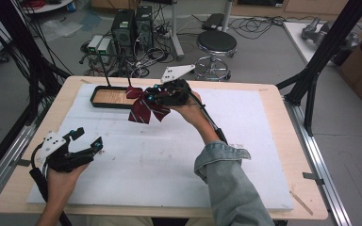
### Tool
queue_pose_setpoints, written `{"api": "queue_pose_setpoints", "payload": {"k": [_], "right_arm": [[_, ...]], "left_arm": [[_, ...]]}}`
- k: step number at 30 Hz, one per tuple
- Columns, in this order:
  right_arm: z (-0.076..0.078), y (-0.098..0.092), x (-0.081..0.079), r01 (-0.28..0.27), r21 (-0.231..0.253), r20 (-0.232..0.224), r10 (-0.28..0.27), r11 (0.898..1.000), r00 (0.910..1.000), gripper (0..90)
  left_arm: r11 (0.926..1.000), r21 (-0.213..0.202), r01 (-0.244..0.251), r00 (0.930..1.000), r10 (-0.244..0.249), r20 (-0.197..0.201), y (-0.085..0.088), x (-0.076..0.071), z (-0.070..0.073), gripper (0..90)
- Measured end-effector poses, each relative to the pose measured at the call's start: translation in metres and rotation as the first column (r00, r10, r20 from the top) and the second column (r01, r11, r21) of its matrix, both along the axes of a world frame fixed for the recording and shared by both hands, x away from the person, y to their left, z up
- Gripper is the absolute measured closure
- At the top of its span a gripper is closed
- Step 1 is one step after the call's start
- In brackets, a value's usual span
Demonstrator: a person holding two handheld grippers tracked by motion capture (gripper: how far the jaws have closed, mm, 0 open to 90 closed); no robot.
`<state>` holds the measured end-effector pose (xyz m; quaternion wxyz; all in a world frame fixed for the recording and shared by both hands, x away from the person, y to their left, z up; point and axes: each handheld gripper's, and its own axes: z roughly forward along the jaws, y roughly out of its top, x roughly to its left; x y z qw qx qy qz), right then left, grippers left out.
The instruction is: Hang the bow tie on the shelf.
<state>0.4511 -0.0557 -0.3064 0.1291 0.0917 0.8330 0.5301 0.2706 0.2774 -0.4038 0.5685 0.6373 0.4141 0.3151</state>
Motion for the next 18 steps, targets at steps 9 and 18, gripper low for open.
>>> {"api": "queue_pose_setpoints", "payload": {"k": [9, 18], "right_arm": [[0.002, 0.010, 0.021, 0.043, 0.049, -0.014, -0.043, 0.998, 0.9990, 73.3], [0.009, 0.018, 0.037, 0.079, 0.072, -0.007, -0.079, 0.994, 0.9968, 73.2]], "left_arm": [[1.0000, -0.001, -0.007, 1.0000, 0.007, 0.004, 0.002, 0.000, 0.001, 20.2], [0.9999, 0.001, -0.012, 0.9999, 0.012, 0.000, 0.002, 0.002, 0.000, 20.1]]}}
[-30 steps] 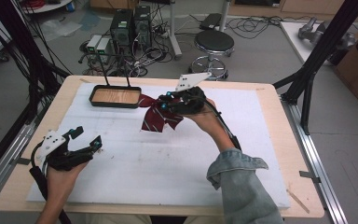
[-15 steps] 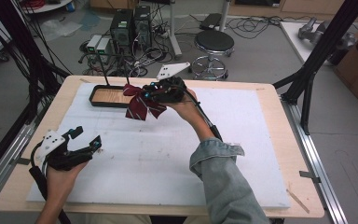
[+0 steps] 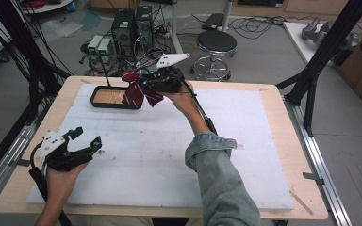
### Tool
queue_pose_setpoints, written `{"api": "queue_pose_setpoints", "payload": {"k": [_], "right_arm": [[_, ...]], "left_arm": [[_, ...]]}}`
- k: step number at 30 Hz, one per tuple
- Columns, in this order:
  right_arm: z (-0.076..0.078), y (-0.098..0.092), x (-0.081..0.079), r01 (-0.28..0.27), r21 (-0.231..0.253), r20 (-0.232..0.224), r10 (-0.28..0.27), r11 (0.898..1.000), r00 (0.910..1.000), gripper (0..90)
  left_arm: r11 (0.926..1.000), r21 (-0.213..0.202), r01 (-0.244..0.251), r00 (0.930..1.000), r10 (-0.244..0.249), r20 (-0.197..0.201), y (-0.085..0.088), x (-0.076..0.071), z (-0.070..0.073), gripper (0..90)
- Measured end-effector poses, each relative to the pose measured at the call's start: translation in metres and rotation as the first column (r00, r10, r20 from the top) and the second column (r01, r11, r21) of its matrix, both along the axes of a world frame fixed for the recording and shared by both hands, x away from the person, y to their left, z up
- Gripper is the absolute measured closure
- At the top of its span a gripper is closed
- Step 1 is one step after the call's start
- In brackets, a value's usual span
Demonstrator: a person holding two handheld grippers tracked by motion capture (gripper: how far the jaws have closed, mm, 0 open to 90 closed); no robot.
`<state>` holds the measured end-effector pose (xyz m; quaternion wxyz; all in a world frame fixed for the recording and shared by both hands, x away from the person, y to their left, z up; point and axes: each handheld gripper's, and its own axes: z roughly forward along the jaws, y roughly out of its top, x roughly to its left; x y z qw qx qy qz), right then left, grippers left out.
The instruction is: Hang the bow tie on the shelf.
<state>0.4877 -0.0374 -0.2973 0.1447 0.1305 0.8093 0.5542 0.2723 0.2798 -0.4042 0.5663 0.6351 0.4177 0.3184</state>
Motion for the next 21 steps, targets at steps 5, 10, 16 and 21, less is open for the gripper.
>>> {"api": "queue_pose_setpoints", "payload": {"k": [5, 10, 16, 21], "right_arm": [[0.003, 0.008, 0.008, 0.004, 0.017, 0.013, -0.004, 1.000, 0.9999, 73.2], [0.003, 0.017, 0.016, 0.013, 0.017, 0.004, -0.013, 1.000, 0.9999, 73.2], [0.002, 0.029, 0.024, 0.022, 0.018, 0.010, -0.023, 1.000, 0.9997, 73.2], [0.003, 0.037, 0.032, 0.037, 0.004, -0.001, -0.037, 0.999, 0.9993, 73.2]], "left_arm": [[1.0000, -0.003, 0.000, 1.0000, 0.000, 0.001, 0.000, 0.000, 0.000, 20.1], [1.0000, -0.006, 0.002, 1.0000, -0.002, 0.001, 0.001, 0.001, 0.000, 20.1], [0.9999, -0.010, 0.009, 1.0000, -0.009, -0.002, 0.000, 0.001, -0.001, 20.2], [0.9998, -0.015, 0.010, 1.0000, -0.010, -0.002, 0.001, 0.002, -0.001, 20.2]]}}
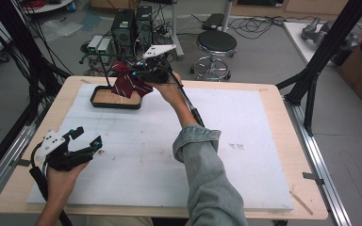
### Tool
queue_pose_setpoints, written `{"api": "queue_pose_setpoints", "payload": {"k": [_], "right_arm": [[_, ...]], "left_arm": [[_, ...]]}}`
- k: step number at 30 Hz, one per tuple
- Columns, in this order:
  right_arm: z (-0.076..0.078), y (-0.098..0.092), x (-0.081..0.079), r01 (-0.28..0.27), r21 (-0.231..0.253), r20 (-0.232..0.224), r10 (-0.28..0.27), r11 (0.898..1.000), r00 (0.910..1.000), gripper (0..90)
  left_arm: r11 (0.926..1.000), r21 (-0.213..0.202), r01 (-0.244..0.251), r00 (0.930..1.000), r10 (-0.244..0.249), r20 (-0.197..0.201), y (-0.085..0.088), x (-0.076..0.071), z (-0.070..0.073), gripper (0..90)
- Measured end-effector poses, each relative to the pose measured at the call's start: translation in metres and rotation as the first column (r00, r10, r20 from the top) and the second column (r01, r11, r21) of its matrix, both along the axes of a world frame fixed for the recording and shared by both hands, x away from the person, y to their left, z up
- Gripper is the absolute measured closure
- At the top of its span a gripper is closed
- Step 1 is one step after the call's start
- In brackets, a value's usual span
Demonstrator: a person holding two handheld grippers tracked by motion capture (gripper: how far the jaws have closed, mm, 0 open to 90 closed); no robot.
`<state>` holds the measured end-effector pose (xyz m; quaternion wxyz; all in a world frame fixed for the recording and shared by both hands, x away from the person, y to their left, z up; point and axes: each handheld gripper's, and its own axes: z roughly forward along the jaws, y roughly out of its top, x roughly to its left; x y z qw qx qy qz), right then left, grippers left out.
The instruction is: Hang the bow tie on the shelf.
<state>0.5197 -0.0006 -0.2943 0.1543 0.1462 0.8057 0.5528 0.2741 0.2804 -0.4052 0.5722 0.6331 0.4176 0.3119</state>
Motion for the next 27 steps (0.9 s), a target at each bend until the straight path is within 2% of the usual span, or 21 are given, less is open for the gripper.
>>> {"api": "queue_pose_setpoints", "payload": {"k": [1, 10, 12, 17, 21, 27], "right_arm": [[0.000, 0.002, 0.002, -0.001, -0.001, 0.011, 0.001, 1.000, 0.9999, 73.2], [0.001, 0.012, 0.015, 0.038, -0.001, 0.006, -0.038, 0.999, 0.9993, 73.1], [0.001, 0.013, 0.018, 0.045, 0.001, 0.016, -0.045, 0.999, 0.9988, 73.1], [0.000, 0.011, 0.028, 0.085, -0.002, 0.009, -0.084, 0.996, 0.9964, 73.1], [0.001, 0.004, 0.034, 0.124, 0.014, 0.004, -0.124, 0.992, 0.9923, 73.1], [-0.003, -0.001, 0.039, 0.178, -0.038, 0.008, -0.178, 0.983, 0.9840, 73.1]], "left_arm": [[1.0000, 0.000, 0.000, 1.0000, 0.000, -0.001, 0.000, 0.000, 0.000, 20.2], [1.0000, -0.006, 0.001, 1.0000, -0.001, 0.000, 0.001, -0.001, 0.000, 20.2], [1.0000, -0.005, 0.003, 1.0000, -0.003, -0.002, 0.002, -0.001, 0.000, 20.2], [1.0000, -0.006, 0.004, 1.0000, -0.004, -0.006, 0.001, -0.001, -0.002, 20.2], [1.0000, -0.006, 0.000, 1.0000, 0.000, -0.010, 0.003, -0.001, -0.003, 20.2], [1.0000, -0.007, 0.001, 0.9999, -0.001, -0.010, 0.003, -0.002, -0.003, 20.1]]}}
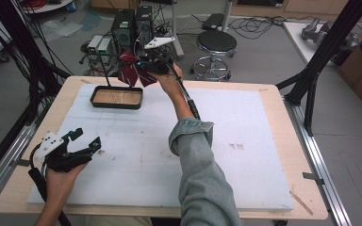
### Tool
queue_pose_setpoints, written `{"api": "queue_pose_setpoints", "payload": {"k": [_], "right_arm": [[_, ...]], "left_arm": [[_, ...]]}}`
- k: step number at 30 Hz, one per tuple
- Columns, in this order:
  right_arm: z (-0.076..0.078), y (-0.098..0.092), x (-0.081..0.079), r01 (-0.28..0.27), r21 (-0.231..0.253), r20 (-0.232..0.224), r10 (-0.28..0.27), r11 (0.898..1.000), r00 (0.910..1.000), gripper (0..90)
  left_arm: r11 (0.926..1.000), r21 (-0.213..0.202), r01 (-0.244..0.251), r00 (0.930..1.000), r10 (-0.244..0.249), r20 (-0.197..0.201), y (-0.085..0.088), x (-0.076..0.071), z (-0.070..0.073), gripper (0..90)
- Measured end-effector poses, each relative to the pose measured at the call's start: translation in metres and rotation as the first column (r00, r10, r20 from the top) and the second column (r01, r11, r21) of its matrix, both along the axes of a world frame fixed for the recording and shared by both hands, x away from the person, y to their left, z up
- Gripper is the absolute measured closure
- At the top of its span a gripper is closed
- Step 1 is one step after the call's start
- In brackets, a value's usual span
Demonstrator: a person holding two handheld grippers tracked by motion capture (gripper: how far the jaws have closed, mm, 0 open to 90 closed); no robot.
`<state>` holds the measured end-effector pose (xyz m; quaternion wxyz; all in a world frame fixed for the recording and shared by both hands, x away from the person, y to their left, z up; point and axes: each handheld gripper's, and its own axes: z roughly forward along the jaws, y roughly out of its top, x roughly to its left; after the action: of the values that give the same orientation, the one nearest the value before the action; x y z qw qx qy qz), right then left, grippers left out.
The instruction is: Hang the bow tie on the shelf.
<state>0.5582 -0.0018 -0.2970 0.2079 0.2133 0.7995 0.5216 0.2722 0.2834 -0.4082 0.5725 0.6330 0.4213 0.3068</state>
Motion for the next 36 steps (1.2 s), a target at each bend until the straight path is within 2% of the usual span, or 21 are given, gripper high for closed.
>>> {"api": "queue_pose_setpoints", "payload": {"k": [5, 9, 17, 20, 24, 30, 36], "right_arm": [[-0.005, 0.000, 0.003, 0.016, -0.030, -0.006, -0.016, 0.999, 0.9998, 73.0], [-0.009, -0.001, 0.003, 0.026, -0.034, -0.015, -0.026, 0.999, 0.9995, 73.1], [-0.016, -0.006, 0.000, -0.001, -0.031, -0.027, 0.001, 1.000, 0.9996, 73.1], [-0.018, -0.008, 0.000, -0.003, -0.040, -0.032, 0.002, 0.999, 0.9995, 73.1], [-0.024, -0.008, 0.000, -0.014, -0.076, -0.041, 0.011, 0.997, 0.9991, 73.1], [-0.033, -0.003, 0.000, -0.006, -0.082, -0.061, 0.001, 0.997, 0.9981, 73.1], [-0.040, 0.006, 0.001, 0.003, -0.085, -0.054, -0.007, 0.996, 0.9985, 72.4]], "left_arm": [[1.0000, -0.001, 0.004, 1.0000, -0.004, -0.001, 0.000, 0.000, 0.000, 20.2], [1.0000, -0.002, 0.003, 1.0000, -0.003, 0.003, 0.001, -0.001, 0.001, 20.2], [1.0000, 0.000, 0.005, 1.0000, -0.005, 0.001, 0.000, 0.000, 0.000, 20.2], [1.0000, 0.001, 0.007, 1.0000, -0.007, -0.003, -0.001, 0.000, -0.001, 20.1], [1.0000, 0.003, 0.007, 1.0000, -0.007, -0.002, -0.001, 0.000, 0.000, 20.2], [1.0000, -0.003, 0.006, 1.0000, -0.006, -0.003, -0.002, 0.000, -0.001, 20.2], [1.0000, 0.000, 0.008, 1.0000, -0.008, -0.003, -0.001, 0.000, -0.002, 20.2]]}}
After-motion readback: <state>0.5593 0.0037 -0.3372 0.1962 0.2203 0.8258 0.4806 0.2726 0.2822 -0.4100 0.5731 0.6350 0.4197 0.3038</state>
